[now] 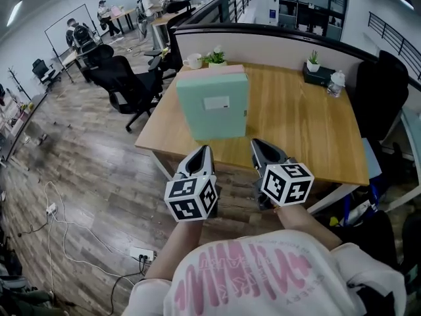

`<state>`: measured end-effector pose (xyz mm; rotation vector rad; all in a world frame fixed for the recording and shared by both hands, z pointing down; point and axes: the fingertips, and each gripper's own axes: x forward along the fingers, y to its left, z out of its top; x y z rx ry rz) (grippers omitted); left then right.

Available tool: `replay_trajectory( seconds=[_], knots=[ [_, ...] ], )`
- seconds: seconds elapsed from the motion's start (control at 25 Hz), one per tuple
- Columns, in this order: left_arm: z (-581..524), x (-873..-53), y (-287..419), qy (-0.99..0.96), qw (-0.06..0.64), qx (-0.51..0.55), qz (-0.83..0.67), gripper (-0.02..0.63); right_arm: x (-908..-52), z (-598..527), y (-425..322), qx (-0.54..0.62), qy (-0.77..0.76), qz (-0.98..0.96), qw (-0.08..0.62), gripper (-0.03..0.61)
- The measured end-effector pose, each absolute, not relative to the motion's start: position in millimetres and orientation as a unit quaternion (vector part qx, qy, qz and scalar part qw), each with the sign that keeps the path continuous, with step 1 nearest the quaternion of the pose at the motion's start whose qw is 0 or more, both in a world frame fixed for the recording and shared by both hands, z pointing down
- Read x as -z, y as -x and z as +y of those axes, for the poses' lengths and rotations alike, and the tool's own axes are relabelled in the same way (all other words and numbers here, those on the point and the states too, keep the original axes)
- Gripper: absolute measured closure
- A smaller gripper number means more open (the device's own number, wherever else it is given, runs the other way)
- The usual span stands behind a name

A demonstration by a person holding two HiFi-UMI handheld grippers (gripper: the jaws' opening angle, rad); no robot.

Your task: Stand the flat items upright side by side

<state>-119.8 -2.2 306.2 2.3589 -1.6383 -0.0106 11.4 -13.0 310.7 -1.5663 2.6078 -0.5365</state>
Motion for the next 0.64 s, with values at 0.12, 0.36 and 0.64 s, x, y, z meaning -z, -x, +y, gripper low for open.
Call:
replay_trajectory(
  seconds=[0.12, 0.36, 0.64],
  knots=[
    [14, -308, 107, -0.814, 0.142, 0.003, -0.563, 0.609, -315, 3, -25, 0.171, 0.511, 0.842, 0.018, 0.581],
    [47, -315, 91, -0.811, 0.150, -0.004, -0.565, 0.609, -328, 34, -41, 0.193, 0.506, 0.840, 0.015, 0.581],
    [82, -321, 85, -0.806, 0.163, -0.005, -0.570, 0.609, -332, 64, -52, 0.187, 0.508, 0.841, -0.001, 0.581]
  ],
)
